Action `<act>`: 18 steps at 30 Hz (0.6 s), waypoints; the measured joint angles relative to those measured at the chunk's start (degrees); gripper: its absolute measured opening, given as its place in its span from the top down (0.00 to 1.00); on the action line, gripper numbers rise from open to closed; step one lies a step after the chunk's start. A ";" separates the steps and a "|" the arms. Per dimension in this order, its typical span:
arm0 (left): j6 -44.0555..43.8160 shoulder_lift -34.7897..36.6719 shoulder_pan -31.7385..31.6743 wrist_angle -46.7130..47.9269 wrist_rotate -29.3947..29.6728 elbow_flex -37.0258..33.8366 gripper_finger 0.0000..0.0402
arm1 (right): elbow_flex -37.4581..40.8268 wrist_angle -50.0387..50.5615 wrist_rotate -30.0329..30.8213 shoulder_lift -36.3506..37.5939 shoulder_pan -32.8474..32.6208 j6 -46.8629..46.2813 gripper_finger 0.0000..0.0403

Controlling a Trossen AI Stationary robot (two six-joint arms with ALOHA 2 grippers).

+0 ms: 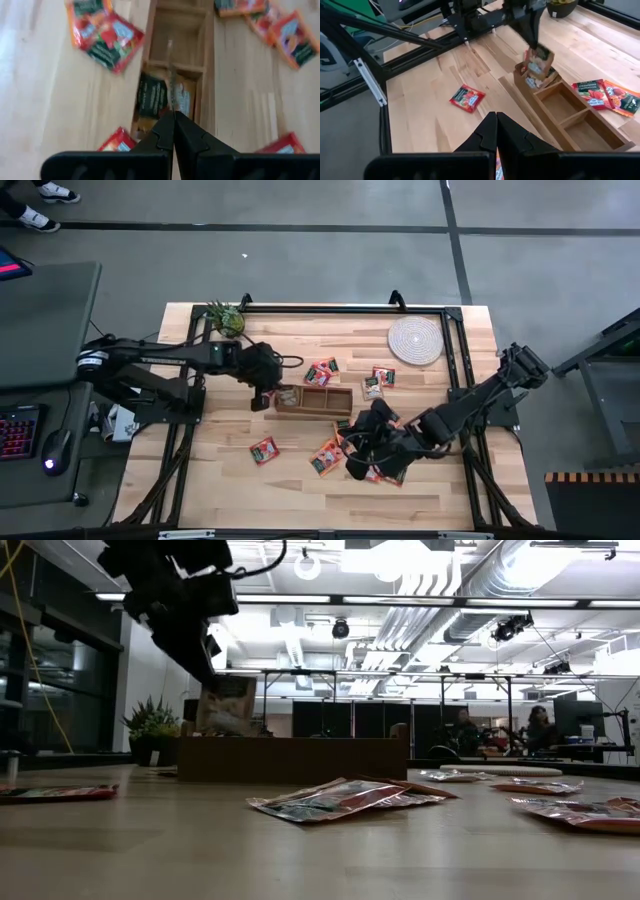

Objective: Pick & Place Tea
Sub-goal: Put the brown tea bag into the left section of the brown wooden organizer

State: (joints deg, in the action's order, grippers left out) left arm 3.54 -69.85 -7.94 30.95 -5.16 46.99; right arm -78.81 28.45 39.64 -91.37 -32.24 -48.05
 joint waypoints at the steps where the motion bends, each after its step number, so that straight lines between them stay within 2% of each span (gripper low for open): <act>1: 0.48 -0.56 0.02 0.08 -0.09 0.00 1.00 | 0.00 0.00 -0.06 0.00 0.14 -0.01 1.00; 8: 1.22 -6.88 0.02 -2.75 -0.50 0.02 1.00 | 0.00 -0.04 -0.58 0.00 0.91 0.02 1.00; 18: 2.23 -8.06 0.02 -3.73 -1.37 0.02 0.99 | 0.01 -0.04 -0.90 0.00 0.88 0.04 1.00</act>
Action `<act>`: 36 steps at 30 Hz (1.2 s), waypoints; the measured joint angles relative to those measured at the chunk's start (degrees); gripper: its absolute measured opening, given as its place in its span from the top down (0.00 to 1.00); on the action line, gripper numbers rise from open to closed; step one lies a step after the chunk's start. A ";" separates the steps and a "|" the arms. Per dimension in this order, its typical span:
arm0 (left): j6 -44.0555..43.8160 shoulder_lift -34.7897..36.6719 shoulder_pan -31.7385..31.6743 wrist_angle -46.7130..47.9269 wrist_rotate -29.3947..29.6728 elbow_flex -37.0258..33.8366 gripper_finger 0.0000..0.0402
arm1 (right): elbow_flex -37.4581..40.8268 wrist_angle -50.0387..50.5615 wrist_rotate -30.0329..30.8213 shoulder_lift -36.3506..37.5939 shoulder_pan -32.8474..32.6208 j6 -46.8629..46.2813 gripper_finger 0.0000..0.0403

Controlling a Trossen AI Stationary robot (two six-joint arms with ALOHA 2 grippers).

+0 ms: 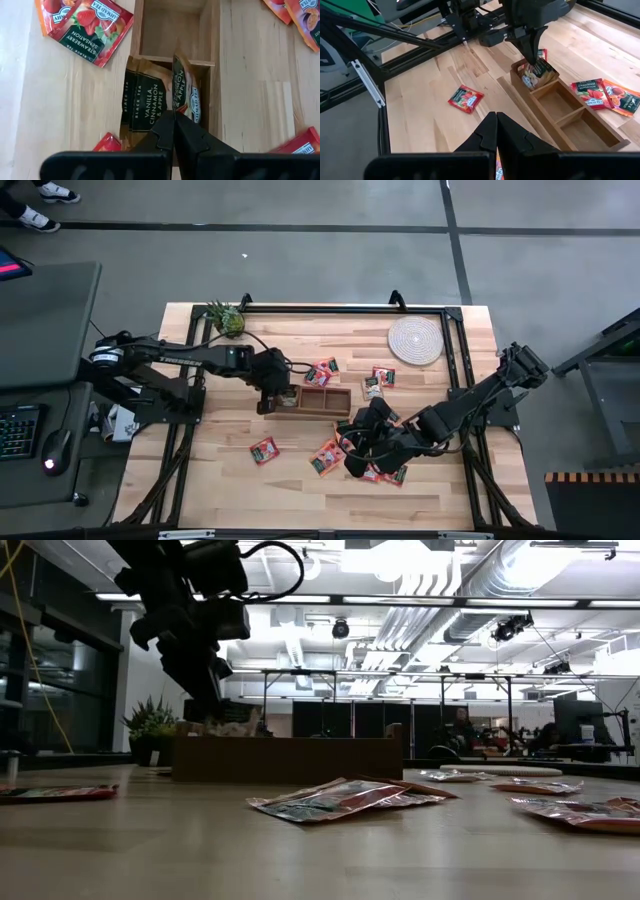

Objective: Pick & Place Tea
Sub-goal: Put the brown tea bag into the left section of the brown wooden organizer

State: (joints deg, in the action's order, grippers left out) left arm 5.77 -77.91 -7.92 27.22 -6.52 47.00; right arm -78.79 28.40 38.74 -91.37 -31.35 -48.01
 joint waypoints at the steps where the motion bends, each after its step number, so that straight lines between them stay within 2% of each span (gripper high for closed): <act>1: 0.01 0.00 0.00 -0.02 0.00 0.00 0.99 | 0.01 0.00 0.00 0.00 0.00 0.02 1.00; 6: 0.01 0.00 0.00 0.04 0.87 0.00 0.91 | 0.01 0.00 0.00 0.00 0.00 0.35 1.00; 14: -1.48 0.00 0.00 0.11 1.11 0.02 0.69 | 0.01 0.02 -0.47 0.00 0.00 0.48 1.00; 18: -2.26 0.00 0.00 0.16 1.14 0.02 0.62 | 0.03 0.57 -0.50 0.14 0.00 -0.61 1.00; 26: -5.67 0.00 0.00 2.01 1.78 0.96 0.59 | 0.10 13.00 2.70 5.60 0.28 -8.42 1.00; 36: -5.67 0.02 0.02 9.84 7.10 11.10 0.59 | 0.10 19.78 4.87 13.60 1.40 -4.29 1.00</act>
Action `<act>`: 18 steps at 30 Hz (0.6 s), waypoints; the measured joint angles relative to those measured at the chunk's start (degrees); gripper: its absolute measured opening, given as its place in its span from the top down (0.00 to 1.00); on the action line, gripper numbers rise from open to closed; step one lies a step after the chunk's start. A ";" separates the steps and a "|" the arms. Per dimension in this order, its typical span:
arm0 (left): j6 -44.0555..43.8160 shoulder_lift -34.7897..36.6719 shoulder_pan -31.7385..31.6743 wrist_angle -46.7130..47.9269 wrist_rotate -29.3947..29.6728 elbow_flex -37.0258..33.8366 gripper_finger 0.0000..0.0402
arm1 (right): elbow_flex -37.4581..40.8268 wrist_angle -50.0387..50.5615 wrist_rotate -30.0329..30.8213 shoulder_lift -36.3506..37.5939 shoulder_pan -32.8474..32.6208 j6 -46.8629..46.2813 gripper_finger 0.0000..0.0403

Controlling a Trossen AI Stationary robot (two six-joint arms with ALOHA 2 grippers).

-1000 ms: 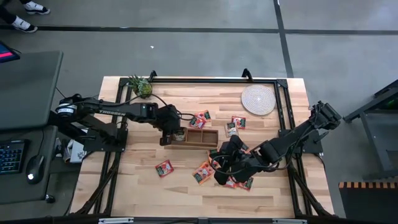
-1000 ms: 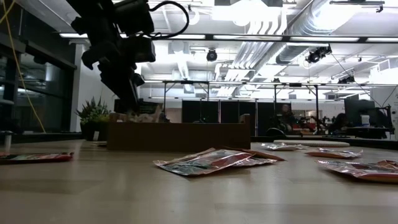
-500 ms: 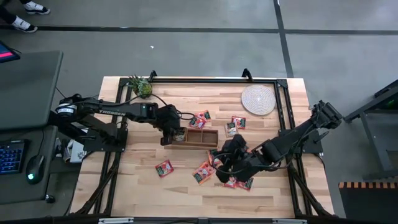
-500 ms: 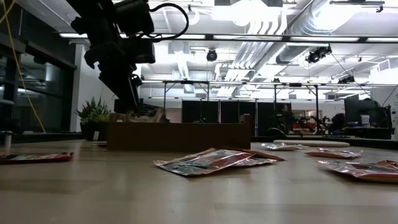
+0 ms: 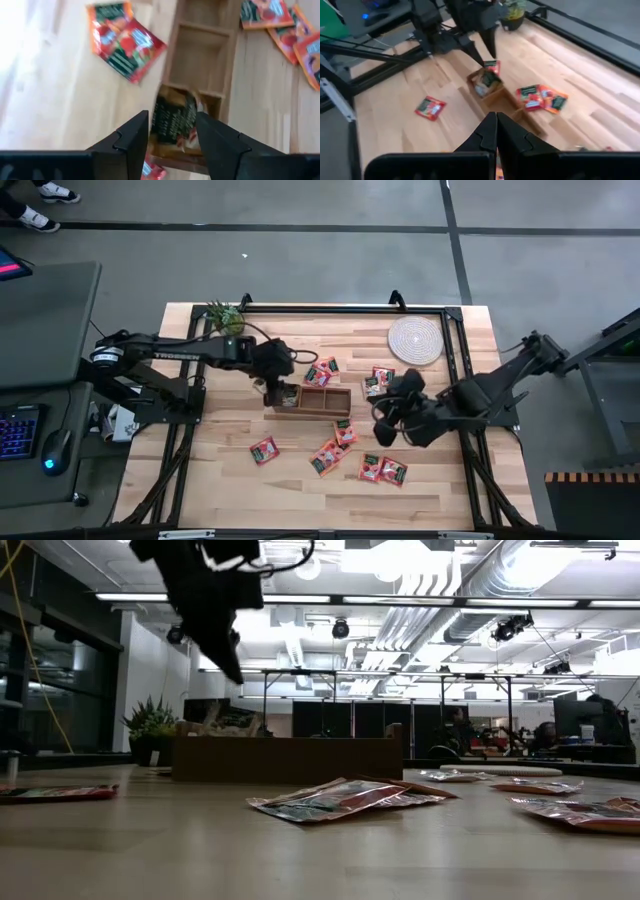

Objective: Pick & Place Tea
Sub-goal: Put the brown tea bag into the left section of the brown wooden organizer

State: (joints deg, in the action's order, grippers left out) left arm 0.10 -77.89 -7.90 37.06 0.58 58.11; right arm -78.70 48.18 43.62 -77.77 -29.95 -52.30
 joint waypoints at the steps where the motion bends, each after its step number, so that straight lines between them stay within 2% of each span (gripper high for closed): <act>1: 0.00 0.00 0.00 0.85 0.72 1.21 0.59 | 0.00 1.72 0.00 0.65 0.11 -0.50 1.00; 7: -2.81 0.00 0.00 0.72 5.63 9.56 0.59 | 1.56 12.88 -0.02 4.03 2.84 -7.19 1.00; 12: -7.18 0.04 -0.06 -9.20 9.14 13.30 0.59 | 5.16 16.38 -1.82 5.24 7.61 -9.50 1.00; 15: -9.70 0.00 -1.70 -16.77 8.50 13.57 0.59 | 8.57 15.72 -5.85 5.16 11.53 -7.96 1.00; 18: -13.56 -2.23 -4.57 -22.23 4.27 13.68 0.59 | 12.66 12.75 -10.96 5.15 15.61 -7.43 1.00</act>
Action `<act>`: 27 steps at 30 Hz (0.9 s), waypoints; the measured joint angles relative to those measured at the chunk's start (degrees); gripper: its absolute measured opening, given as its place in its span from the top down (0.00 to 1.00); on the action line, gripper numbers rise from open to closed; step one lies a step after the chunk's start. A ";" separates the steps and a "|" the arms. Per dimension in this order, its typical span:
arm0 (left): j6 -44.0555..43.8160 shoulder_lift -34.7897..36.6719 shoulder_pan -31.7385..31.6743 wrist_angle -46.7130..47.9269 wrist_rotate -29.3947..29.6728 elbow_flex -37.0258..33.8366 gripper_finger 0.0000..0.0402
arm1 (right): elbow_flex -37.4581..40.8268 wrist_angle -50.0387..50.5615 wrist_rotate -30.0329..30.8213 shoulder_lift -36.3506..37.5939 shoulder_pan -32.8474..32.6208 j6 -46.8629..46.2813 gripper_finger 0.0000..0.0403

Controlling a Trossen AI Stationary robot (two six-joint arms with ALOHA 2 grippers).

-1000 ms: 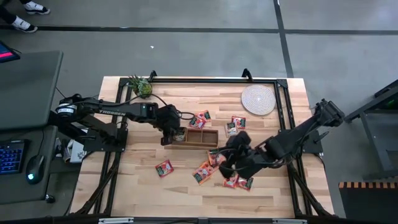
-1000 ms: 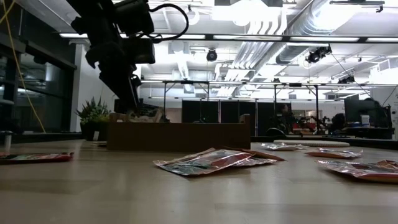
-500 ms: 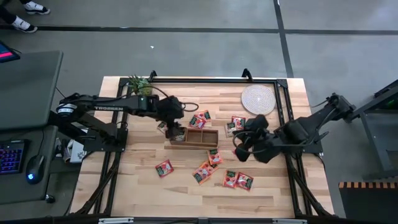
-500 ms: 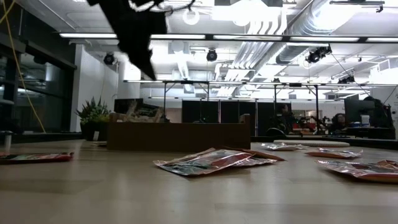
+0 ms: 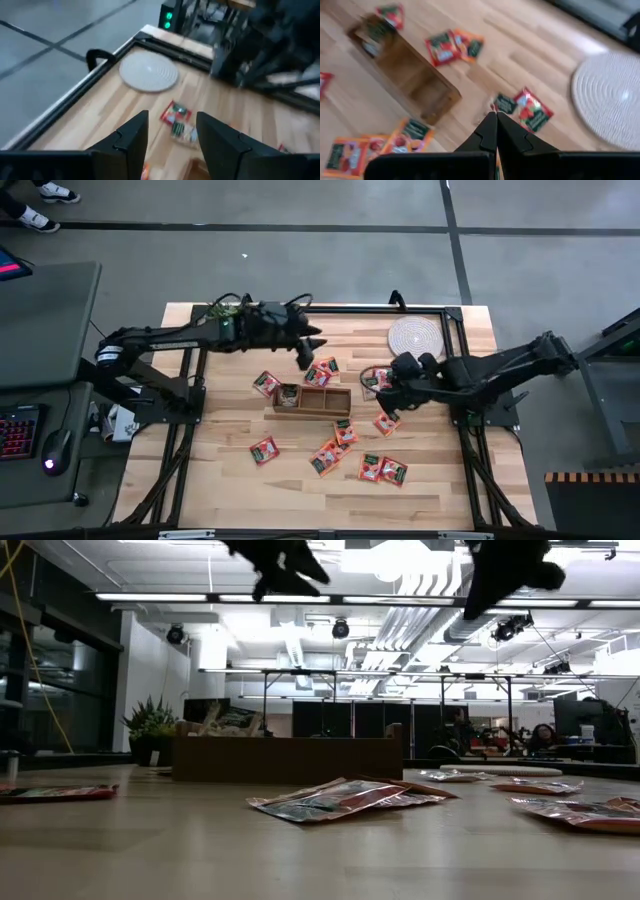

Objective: Pick & Place Tea
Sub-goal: Put the brown tea bag into the left section of the brown wooden organizer

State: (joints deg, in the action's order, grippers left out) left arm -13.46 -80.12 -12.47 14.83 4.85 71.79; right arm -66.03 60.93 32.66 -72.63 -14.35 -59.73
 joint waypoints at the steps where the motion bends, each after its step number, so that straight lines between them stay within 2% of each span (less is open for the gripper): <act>1: -0.65 -0.72 -1.20 -0.22 -2.14 -0.16 0.59 | 1.09 -0.91 -1.45 -0.02 1.15 0.07 1.00; 4: -1.64 -3.64 -4.74 -4.09 -8.74 0.02 0.59 | 3.79 -2.63 -3.52 -0.02 3.96 0.37 1.00; 13: -12.84 -14.54 -13.94 -11.12 -29.00 -0.17 0.59 | 9.84 -10.43 -10.58 -0.02 10.89 -2.96 1.00; 20: -19.97 -21.69 -15.27 -18.72 -40.83 0.01 0.59 | 17.78 -21.22 -17.30 -0.02 16.10 -4.77 1.00; 24: -21.05 -26.01 -13.99 -16.67 -46.31 4.49 0.59 | 22.25 -25.55 -20.70 -0.02 18.06 -4.90 1.00; 27: -20.54 -29.43 -12.13 -14.14 -48.18 10.70 0.59 | 24.98 -28.82 -23.25 -0.02 18.97 -4.54 1.00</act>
State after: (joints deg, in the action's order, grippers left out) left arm -34.00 -109.55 -24.61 0.69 -43.33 82.49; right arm -41.05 32.11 9.41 -72.64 4.62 -64.27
